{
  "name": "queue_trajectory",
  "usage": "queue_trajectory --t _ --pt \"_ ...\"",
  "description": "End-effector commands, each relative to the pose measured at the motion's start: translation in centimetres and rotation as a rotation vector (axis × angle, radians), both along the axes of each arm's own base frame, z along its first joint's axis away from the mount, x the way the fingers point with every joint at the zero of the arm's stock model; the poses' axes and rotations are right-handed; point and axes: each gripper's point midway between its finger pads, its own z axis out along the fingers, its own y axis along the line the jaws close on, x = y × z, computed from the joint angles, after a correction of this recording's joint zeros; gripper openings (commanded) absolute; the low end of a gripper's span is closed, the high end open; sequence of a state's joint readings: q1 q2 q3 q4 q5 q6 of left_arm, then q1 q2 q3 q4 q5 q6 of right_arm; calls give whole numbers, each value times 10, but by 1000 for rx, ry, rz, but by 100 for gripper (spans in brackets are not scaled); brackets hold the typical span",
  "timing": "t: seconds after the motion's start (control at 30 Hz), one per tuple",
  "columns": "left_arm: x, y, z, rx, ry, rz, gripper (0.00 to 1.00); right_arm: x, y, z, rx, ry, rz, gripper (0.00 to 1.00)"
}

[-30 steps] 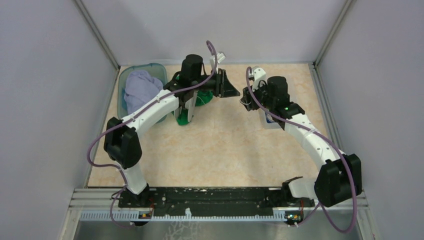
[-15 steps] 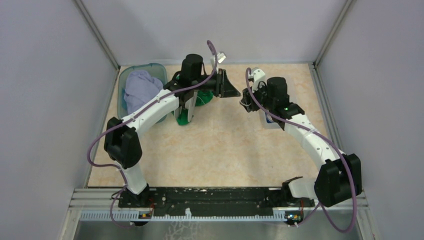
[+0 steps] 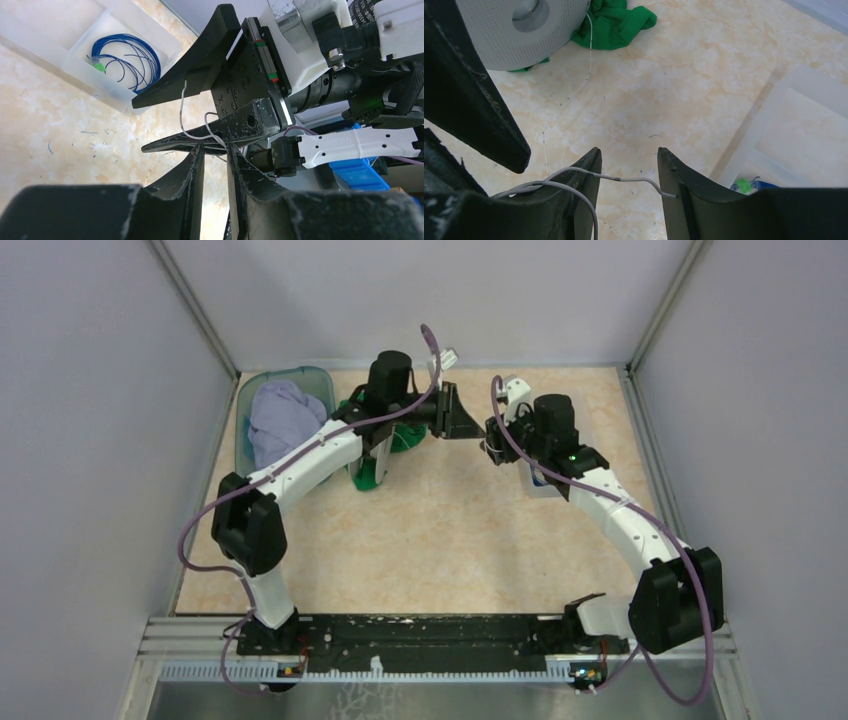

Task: Wrap the cables
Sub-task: Adjust the cable at the center of the board.

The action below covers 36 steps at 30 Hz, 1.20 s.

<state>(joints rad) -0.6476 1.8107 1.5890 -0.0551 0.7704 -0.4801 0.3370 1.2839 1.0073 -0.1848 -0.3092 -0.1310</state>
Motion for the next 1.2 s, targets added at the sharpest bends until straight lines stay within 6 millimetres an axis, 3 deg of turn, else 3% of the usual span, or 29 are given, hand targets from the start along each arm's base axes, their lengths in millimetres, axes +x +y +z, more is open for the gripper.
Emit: queue_trajectory --t 0.0,0.23,0.53,0.73,1.17 --pt "-4 -10 2 -29 -6 -37 27 6 1 24 26 -72 5 46" --pt "-8 -16 0 -39 33 -61 18 9 -5 28 16 -94 -36 43" --pt "-13 -21 -5 -60 102 -76 17 7 1 31 35 -105 -41 43" --pt "-10 -21 -8 -57 96 -59 0 3 2 34 53 -109 -36 42" --pt "-1 3 -2 -29 -17 26 0 4 -23 39 -1 -144 -105 42"
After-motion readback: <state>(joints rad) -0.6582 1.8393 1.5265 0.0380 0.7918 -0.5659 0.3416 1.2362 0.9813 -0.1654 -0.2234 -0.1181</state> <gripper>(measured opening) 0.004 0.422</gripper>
